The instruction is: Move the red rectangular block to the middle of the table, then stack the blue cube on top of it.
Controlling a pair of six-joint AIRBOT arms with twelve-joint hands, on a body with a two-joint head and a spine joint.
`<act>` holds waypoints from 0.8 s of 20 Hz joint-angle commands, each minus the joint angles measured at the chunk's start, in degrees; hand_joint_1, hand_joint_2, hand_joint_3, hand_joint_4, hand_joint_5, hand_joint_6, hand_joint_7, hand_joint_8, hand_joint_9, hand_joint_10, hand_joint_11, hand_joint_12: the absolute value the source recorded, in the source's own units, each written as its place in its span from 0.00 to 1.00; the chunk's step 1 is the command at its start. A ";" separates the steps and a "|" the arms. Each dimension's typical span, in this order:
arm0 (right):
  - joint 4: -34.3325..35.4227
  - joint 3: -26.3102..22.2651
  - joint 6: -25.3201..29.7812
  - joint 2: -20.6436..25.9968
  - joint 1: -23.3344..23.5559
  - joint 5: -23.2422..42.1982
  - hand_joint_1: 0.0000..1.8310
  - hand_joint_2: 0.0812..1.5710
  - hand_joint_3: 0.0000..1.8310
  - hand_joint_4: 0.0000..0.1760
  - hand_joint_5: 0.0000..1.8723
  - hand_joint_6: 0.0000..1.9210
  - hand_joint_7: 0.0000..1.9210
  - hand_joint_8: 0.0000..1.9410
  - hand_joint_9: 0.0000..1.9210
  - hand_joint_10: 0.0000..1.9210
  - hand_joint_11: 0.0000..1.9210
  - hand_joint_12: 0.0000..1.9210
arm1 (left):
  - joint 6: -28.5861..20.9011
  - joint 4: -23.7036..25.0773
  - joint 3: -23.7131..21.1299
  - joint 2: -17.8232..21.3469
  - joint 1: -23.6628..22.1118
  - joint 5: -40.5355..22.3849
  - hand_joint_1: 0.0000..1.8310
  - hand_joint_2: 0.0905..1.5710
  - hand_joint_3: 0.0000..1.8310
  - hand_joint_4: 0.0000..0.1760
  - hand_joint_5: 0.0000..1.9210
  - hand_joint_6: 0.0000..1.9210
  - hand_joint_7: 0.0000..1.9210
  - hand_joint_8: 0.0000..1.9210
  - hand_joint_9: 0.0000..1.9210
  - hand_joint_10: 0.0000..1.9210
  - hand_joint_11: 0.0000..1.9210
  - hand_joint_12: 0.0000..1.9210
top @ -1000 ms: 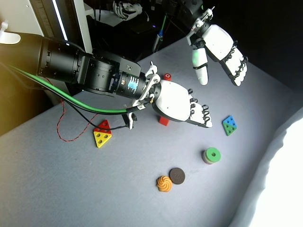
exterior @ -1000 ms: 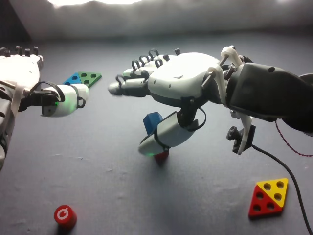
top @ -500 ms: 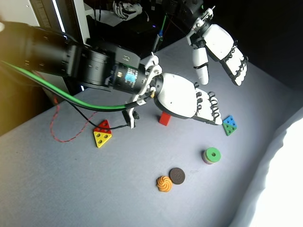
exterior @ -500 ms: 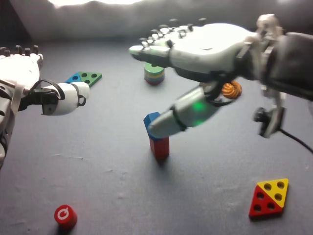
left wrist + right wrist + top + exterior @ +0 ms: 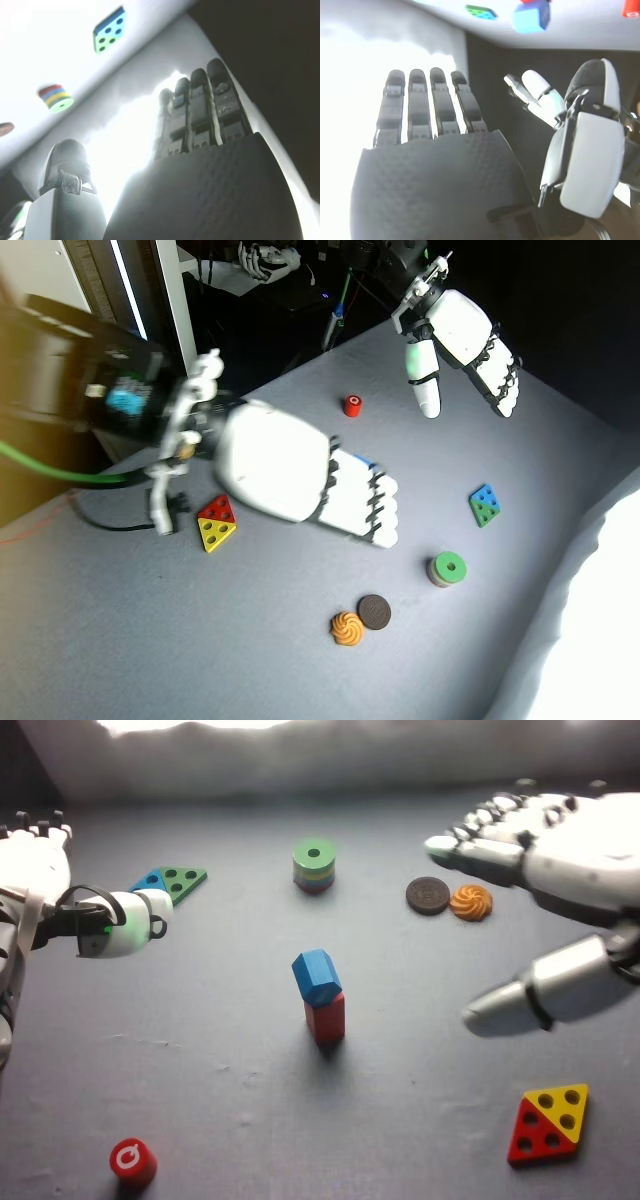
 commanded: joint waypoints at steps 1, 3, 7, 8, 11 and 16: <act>-0.89 -1.21 0.08 1.40 -0.49 4.76 0.15 0.50 0.00 0.00 0.00 0.00 0.00 0.00 0.00 0.00 0.00 0.00 | -0.04 4.76 0.03 0.64 -0.49 -4.42 0.00 0.74 0.00 0.00 0.04 0.00 0.04 0.00 0.03 0.00 0.00 0.11; -0.89 -3.45 0.13 3.52 -3.41 6.65 0.16 0.50 0.00 0.00 0.00 0.00 0.00 0.00 0.00 0.00 0.00 0.00 | -0.04 4.80 0.13 0.63 -0.81 -4.62 0.00 0.74 0.00 0.00 0.03 0.00 0.03 0.00 0.02 0.00 0.00 0.10; -15.94 -5.53 15.21 5.78 -9.29 12.76 0.16 0.50 0.00 0.00 0.00 0.00 0.00 0.00 0.00 0.00 0.00 0.00 | 0.14 4.73 -0.67 0.60 -1.35 -5.66 0.00 0.73 0.00 0.00 0.04 0.00 0.04 0.00 0.03 0.00 0.00 0.14; -19.20 -5.72 19.13 6.28 -10.36 13.85 0.17 0.50 0.00 0.00 0.00 0.00 0.00 0.00 0.00 0.00 0.00 0.00 | 0.22 4.62 -0.96 0.60 -1.35 -5.77 0.00 0.73 0.00 0.00 0.04 0.00 0.05 0.00 0.04 0.00 0.00 0.14; -20.01 -5.61 20.35 6.43 -11.86 13.71 0.16 0.51 0.00 0.00 0.00 0.00 0.00 0.00 0.00 0.00 0.00 0.00 | 0.38 4.40 -1.87 0.64 -1.28 -6.86 0.00 0.73 0.00 0.00 0.02 0.00 0.02 0.00 0.01 0.00 0.00 0.06; -20.01 -5.60 20.35 6.45 -12.07 12.71 0.15 0.49 0.00 0.00 0.00 0.00 0.00 0.00 0.00 0.00 0.00 0.00 | 0.37 5.15 -2.02 0.71 -1.35 -6.95 0.00 0.72 0.00 0.00 0.03 0.00 0.03 0.00 0.02 0.00 0.00 0.09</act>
